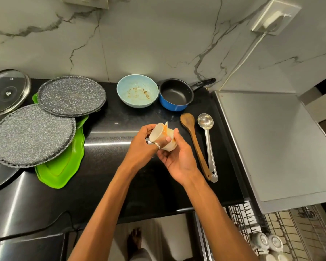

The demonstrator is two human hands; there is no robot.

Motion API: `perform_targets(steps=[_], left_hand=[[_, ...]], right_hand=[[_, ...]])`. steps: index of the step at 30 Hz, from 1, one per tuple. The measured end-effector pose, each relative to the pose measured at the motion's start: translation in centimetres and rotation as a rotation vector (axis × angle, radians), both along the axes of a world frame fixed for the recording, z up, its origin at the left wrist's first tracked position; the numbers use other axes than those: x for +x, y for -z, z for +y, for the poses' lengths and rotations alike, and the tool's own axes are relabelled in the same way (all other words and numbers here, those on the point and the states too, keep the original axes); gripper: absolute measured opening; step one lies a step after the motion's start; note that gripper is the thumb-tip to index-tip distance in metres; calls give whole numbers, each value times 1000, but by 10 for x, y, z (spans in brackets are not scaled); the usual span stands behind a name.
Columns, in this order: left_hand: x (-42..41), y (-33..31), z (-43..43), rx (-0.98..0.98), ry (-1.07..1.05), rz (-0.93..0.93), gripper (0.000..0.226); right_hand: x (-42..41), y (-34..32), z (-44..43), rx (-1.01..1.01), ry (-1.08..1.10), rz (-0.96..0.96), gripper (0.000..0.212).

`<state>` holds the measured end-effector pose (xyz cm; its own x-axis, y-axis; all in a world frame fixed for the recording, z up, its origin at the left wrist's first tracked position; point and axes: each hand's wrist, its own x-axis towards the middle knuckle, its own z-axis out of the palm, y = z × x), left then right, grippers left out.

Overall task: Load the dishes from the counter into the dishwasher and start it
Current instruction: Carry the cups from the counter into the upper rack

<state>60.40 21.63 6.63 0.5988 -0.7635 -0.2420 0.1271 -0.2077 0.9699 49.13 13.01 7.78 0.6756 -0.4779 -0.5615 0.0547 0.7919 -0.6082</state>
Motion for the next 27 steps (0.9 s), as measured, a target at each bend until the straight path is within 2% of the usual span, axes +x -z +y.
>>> perform_targets(steps=[2,4,7,9,12,16,19,24,27], left_hand=[[-13,-1,-7,39,46,-56,77],[-33,-2,-16,71,38,-139,77],[-70,0,-30,41,-6,-352,57],[-99,5,-44,4,63,-519,42],[-149,10,-68,-39,293,-705,35],[-227,23,-109,-184,667,-967,41],[-286,38,-145,-215,954,-1122,48],[-366,73,-188,-249,1323,-1525,52],[-392,97,-213,-268,1427,-1646,55]], right_hand=[[-16,1,-4,-10,60,2,53],[-40,4,-10,-21,151,12,52],[-86,8,-23,-35,317,56,53],[-125,12,-30,-40,448,81,53],[-189,17,-36,-42,650,88,47],[-274,20,-26,-52,859,95,44],[-330,26,-15,-42,975,114,42],[-405,60,0,1,1066,221,57],[-444,87,5,42,1074,295,53]])
